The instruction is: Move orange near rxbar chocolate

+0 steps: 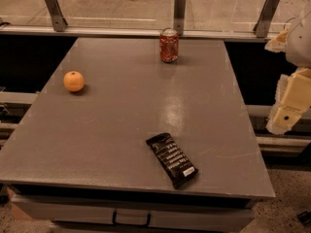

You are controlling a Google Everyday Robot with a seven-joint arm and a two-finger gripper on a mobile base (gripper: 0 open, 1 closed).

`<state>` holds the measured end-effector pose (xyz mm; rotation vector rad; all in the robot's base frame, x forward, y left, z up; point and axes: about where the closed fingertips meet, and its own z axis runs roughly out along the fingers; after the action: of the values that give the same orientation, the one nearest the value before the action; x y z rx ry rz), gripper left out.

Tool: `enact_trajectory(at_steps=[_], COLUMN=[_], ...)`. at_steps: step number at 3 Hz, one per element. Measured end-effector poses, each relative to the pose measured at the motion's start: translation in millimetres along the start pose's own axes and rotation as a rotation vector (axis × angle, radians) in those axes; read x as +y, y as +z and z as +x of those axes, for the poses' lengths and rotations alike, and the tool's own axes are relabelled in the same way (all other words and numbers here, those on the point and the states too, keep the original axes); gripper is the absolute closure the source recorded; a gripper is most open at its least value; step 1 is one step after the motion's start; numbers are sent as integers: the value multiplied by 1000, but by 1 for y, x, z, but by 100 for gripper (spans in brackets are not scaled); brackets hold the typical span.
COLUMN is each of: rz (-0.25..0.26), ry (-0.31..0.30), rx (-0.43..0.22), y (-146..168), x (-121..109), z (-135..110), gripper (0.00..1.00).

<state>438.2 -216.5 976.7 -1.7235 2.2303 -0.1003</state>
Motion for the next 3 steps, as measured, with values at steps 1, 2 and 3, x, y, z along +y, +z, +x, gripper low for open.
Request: enact_trajectory(at_steps=[1,2,3], rz=[0,-1,-20], ry=[0,-11,-73], rx=[0,-13,-90], y=[0,3,25], x=[0,-1,-6], z=[0,-10,-58], gripper=[0,0,0])
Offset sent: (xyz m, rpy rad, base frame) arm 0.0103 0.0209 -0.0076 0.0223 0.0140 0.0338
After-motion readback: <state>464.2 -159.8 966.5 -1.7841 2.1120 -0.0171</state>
